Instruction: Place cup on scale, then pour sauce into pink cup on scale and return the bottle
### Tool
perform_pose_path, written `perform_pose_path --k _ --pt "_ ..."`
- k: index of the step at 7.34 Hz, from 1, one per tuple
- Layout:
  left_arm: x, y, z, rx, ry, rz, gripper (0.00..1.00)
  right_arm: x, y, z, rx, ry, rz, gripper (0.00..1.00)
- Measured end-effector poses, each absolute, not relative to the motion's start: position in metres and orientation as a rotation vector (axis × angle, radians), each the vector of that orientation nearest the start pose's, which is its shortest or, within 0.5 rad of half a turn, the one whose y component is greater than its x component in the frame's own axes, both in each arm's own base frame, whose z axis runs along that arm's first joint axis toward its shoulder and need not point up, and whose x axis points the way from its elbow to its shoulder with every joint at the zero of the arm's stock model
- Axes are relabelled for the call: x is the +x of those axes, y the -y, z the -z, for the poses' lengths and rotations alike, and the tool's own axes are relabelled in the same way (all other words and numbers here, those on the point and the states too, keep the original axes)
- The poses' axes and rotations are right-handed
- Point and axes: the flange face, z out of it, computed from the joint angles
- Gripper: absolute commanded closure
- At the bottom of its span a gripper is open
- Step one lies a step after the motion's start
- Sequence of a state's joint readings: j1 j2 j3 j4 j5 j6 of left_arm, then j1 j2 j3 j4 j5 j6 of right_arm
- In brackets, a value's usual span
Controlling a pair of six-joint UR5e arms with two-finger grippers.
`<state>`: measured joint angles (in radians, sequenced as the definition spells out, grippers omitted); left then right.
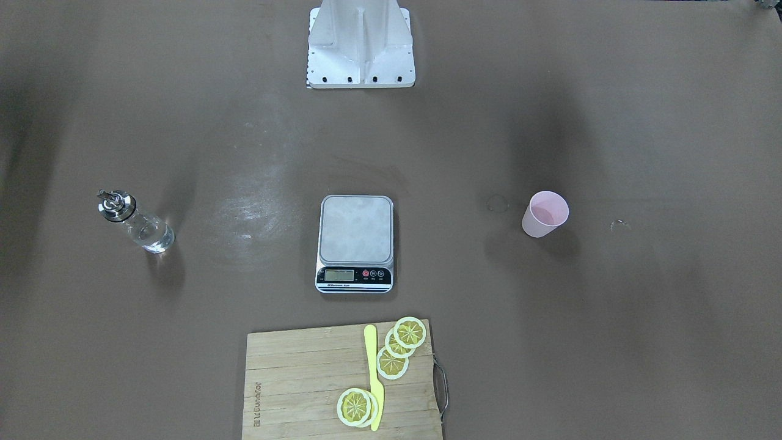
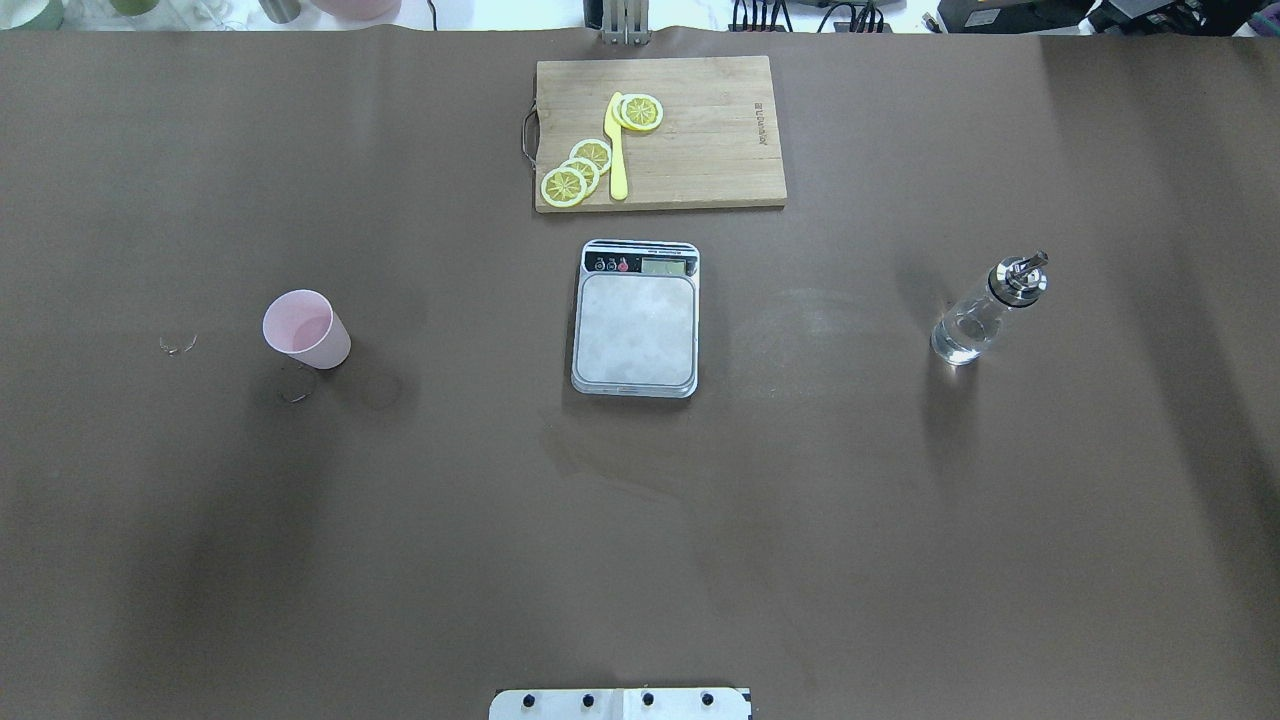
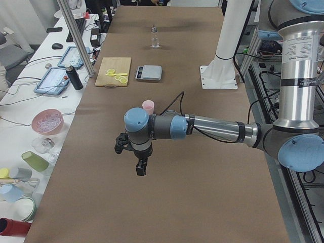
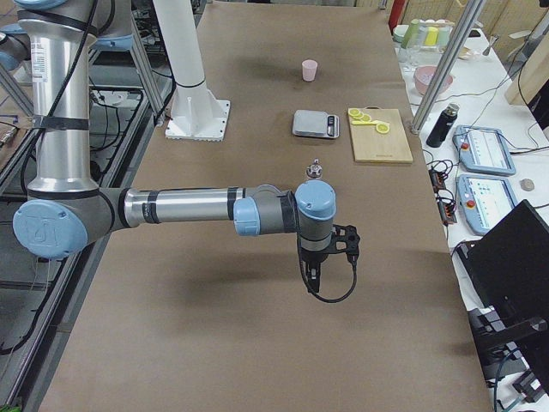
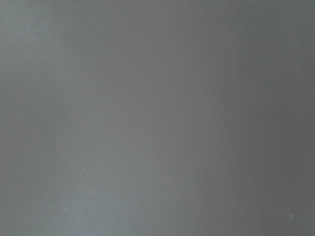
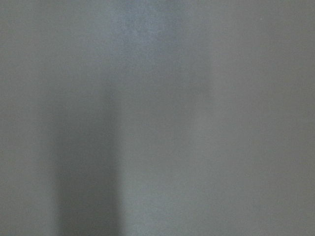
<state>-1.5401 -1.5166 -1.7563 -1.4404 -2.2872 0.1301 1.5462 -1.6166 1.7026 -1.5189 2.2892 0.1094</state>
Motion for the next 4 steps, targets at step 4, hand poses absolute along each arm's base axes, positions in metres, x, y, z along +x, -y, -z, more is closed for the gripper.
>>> perform_pose_path --k 4 --pt "-0.052 0.476 -0.598 0.038 -0.716 -0.121 0.01 0.054 0.482 -0.605 0.095 0.753 -0.034 0.0"
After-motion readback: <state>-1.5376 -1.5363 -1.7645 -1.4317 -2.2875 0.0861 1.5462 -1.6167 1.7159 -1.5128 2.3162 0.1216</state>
